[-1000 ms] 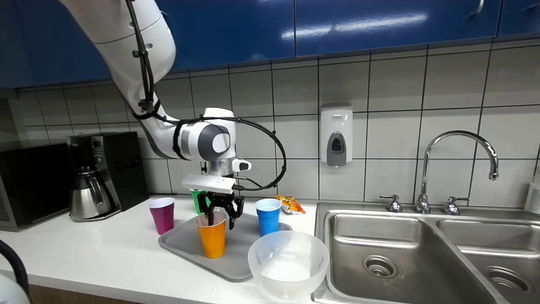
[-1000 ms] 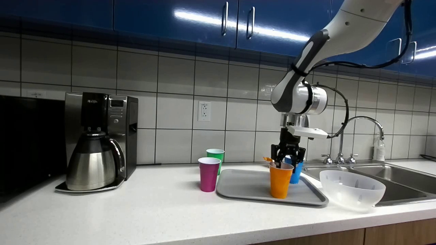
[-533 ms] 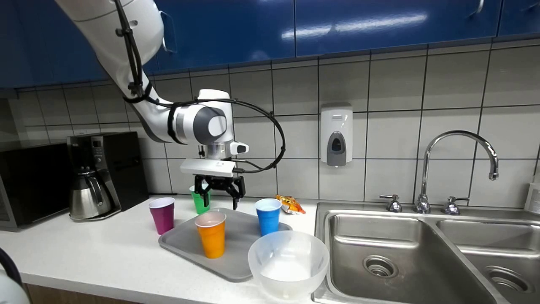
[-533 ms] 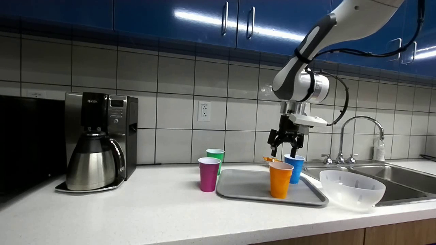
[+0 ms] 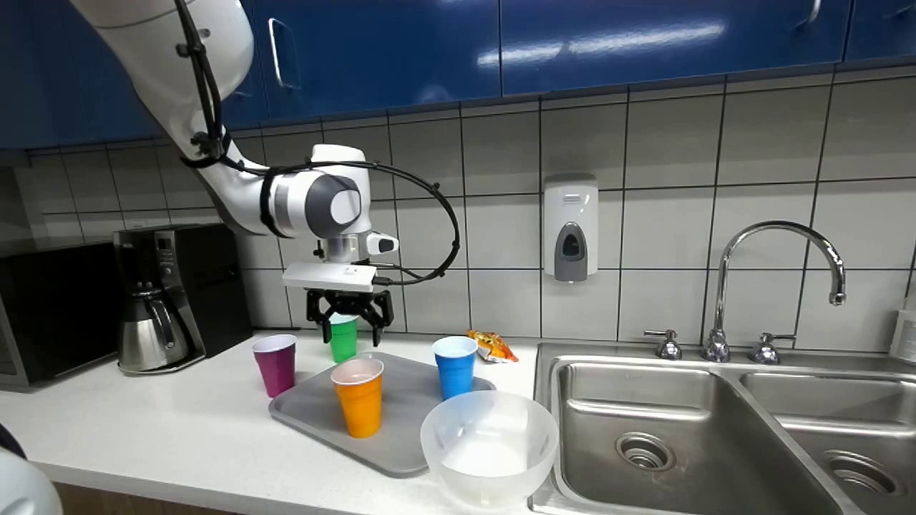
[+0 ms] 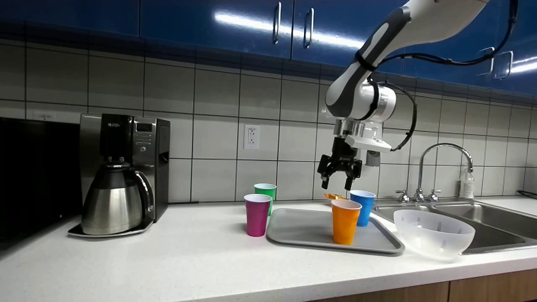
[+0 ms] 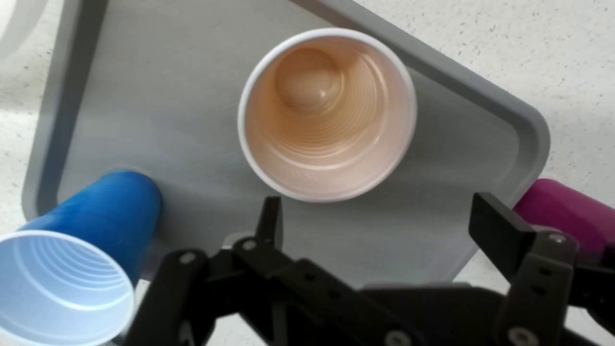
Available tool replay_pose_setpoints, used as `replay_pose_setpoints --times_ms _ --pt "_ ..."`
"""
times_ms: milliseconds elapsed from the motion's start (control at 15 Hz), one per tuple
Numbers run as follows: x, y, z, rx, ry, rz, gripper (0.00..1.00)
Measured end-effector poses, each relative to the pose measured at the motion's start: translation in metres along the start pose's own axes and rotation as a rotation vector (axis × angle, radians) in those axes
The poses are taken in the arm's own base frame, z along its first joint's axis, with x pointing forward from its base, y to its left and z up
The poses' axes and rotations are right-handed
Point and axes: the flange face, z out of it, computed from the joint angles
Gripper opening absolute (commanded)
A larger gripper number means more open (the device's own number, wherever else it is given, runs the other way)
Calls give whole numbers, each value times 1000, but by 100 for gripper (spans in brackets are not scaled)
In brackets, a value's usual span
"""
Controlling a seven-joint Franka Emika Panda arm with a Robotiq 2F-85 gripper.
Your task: Place all the cups on the tray
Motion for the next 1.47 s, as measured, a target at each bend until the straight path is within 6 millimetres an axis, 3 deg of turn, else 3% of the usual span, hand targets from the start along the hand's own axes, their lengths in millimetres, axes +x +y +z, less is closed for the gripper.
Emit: replay_pose_setpoints --times_ms 533,1000,1467 --pt "24 -67 14 2 66 -22 100" --pt "50 -102 52 0 76 4 100" --pt "79 -132 54 22 110 12 100"
